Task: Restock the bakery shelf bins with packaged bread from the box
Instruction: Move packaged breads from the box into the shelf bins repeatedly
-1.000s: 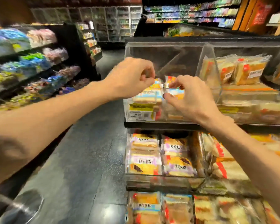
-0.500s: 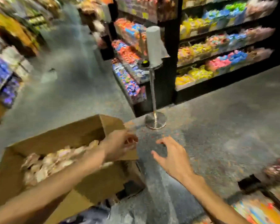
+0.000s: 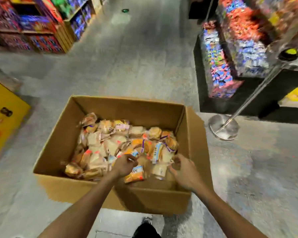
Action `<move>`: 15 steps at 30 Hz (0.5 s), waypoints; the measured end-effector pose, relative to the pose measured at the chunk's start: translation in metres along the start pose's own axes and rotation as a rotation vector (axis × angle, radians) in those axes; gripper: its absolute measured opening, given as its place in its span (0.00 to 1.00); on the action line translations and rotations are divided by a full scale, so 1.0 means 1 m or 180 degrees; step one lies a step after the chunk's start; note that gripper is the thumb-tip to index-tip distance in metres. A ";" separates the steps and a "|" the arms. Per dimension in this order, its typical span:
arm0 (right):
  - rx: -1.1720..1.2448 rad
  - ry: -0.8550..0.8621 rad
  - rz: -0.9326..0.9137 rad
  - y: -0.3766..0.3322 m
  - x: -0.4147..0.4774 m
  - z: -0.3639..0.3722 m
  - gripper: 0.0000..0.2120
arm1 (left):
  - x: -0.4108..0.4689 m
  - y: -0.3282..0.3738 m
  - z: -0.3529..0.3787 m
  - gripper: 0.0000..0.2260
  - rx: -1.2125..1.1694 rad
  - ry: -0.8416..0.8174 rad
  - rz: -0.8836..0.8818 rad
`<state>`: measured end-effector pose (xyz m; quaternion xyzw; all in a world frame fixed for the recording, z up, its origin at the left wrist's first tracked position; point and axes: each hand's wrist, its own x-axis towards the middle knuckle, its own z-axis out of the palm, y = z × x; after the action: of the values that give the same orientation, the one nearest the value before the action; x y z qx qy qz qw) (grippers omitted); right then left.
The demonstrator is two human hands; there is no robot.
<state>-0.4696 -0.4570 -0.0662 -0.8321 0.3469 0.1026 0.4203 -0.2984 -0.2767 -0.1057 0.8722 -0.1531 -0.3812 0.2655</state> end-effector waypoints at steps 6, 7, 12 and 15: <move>0.0262 -0.0211 0.0766 0.002 0.130 0.034 0.26 | 0.116 -0.025 0.011 0.06 -0.0604 -0.0166 -0.0656; 0.0309 -0.0160 0.0859 0.004 0.152 0.038 0.27 | 0.136 -0.029 0.018 0.07 -0.0639 -0.0188 -0.0690; -0.0177 0.0229 0.1082 0.024 0.244 0.058 0.33 | 0.203 -0.043 0.051 0.08 -0.0846 -0.0238 -0.0453; -0.0446 0.0152 0.1215 0.039 0.283 0.077 0.39 | 0.228 -0.051 0.074 0.12 -0.0918 -0.0354 -0.0252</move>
<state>-0.2775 -0.5524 -0.2694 -0.7807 0.5002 0.1845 0.3260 -0.1991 -0.3680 -0.3099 0.8080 -0.0768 -0.4571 0.3639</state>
